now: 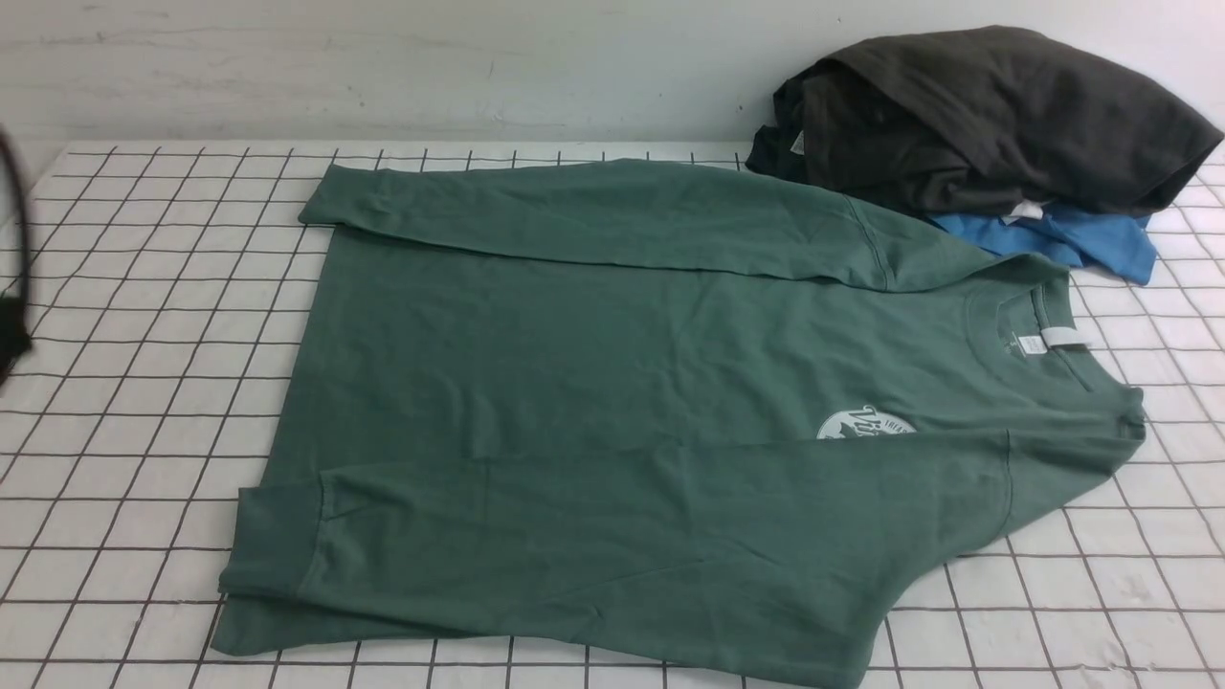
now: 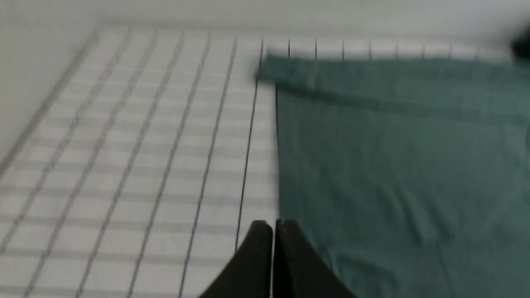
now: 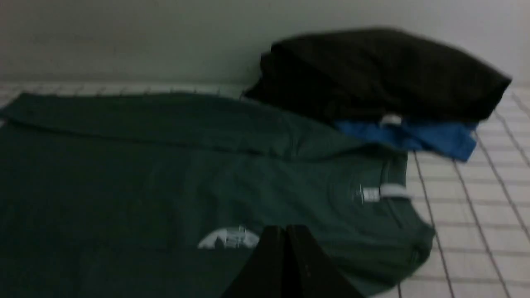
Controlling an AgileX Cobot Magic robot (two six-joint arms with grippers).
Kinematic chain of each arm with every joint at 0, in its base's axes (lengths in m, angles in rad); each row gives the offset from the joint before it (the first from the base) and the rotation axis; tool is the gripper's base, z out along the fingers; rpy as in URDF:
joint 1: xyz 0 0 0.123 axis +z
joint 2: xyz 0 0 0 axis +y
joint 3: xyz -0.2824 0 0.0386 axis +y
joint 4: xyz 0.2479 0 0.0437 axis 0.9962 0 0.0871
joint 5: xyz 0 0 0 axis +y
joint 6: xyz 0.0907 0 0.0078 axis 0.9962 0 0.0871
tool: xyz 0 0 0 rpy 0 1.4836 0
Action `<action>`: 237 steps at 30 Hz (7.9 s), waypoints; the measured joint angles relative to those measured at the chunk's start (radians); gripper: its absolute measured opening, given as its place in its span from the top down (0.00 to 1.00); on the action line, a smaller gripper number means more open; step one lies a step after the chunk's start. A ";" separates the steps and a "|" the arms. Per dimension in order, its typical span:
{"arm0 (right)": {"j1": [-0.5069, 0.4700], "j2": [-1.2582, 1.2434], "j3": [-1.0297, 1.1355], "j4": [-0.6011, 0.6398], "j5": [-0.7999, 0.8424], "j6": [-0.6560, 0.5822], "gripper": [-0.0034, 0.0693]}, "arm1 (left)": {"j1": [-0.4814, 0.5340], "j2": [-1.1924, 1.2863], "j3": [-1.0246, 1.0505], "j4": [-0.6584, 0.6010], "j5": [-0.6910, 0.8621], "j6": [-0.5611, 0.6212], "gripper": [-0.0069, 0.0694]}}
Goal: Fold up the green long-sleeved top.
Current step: Use the left arm to clamp the cuff closest to it, then use the left arm to drag and place the cuff at the centered position on the left edge of the fabric, then use the left arm to clamp the cuff farthest from it, then use the left arm to drag and drop the cuff onto the cuff closest to the left arm
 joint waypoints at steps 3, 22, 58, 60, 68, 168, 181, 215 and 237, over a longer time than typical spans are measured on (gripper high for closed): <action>0.000 0.145 -0.024 0.075 0.183 -0.045 0.97 | 0.000 0.133 -0.009 -0.082 0.115 0.073 0.91; 0.000 0.452 -0.044 0.240 0.188 -0.230 0.97 | 0.000 0.828 -0.210 -0.062 0.029 0.176 0.47; 0.000 0.452 -0.044 0.255 0.160 -0.231 0.97 | -0.004 0.992 -0.316 -0.145 0.173 0.180 0.39; 0.000 0.452 -0.044 0.255 0.160 -0.231 0.97 | -0.004 0.992 -0.316 -0.145 0.158 0.179 0.39; 0.000 0.452 -0.044 0.256 0.154 -0.231 0.97 | -0.014 0.996 -0.316 -0.153 0.124 0.176 0.77; 0.320 0.585 -0.044 0.348 -0.002 -0.354 0.97 | 0.025 1.889 -1.827 0.019 0.053 -0.166 0.39; 0.320 0.585 -0.044 0.348 0.044 -0.355 0.97 | 0.027 1.923 -1.832 -0.173 -0.006 0.027 0.76; 0.320 0.421 -0.044 0.113 0.071 -0.355 0.97 | -0.137 1.395 -1.866 0.066 0.656 0.059 0.90; 0.320 0.421 -0.044 0.056 0.021 -0.358 0.97 | -0.150 1.220 -1.047 0.245 0.581 0.071 0.62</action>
